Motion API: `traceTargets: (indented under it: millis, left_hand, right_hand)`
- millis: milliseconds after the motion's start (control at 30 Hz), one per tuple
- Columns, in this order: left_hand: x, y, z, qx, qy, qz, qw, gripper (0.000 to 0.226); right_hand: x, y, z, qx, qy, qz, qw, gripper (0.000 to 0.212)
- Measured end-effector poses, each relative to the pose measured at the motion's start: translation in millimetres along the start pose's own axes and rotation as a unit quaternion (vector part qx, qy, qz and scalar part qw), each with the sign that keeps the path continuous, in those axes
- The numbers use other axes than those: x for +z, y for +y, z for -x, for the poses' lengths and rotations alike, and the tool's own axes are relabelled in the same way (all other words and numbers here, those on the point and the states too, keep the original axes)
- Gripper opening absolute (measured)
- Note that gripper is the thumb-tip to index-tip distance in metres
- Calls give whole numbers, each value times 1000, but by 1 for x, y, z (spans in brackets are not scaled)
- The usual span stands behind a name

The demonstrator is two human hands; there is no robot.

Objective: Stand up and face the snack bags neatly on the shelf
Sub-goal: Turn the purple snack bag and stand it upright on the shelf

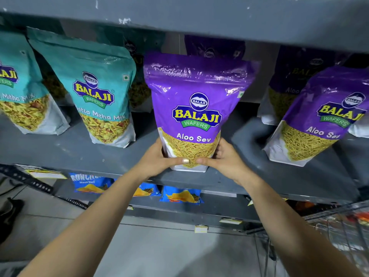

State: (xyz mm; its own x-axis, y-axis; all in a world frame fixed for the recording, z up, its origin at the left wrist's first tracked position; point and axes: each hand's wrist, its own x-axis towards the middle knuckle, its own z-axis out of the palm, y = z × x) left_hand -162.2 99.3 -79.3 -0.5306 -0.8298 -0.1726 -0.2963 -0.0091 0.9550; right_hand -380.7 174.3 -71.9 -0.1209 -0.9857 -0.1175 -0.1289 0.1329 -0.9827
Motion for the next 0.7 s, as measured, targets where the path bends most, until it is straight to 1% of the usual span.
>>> traceTargets:
  millis: [167, 300, 400, 567, 633, 700]
  left_hand:
    - [4, -7, 21, -8, 16, 20, 1000, 88]
    - [5, -2, 24, -12, -4, 21, 1000, 76]
    - [4, 1, 25, -14, -6, 27, 1000, 80]
    - [4, 1, 26, -20, -16, 26, 999, 84]
    - [3, 1, 25, -25, -20, 28, 999, 83]
    - [2, 1, 25, -33, -21, 26, 999, 77]
  right_hand:
    - [6, 5, 18, 2, 4, 8, 1000, 55]
    - [7, 3, 19, 10, 4, 4, 1000, 56]
    - [7, 1, 21, 12, 3, 7, 1000, 58]
    - [8, -2, 26, 19, 7, 15, 1000, 54]
    - [9, -3, 28, 17, 11, 15, 1000, 54]
    - [10, -3, 30, 15, 19, 13, 1000, 54]
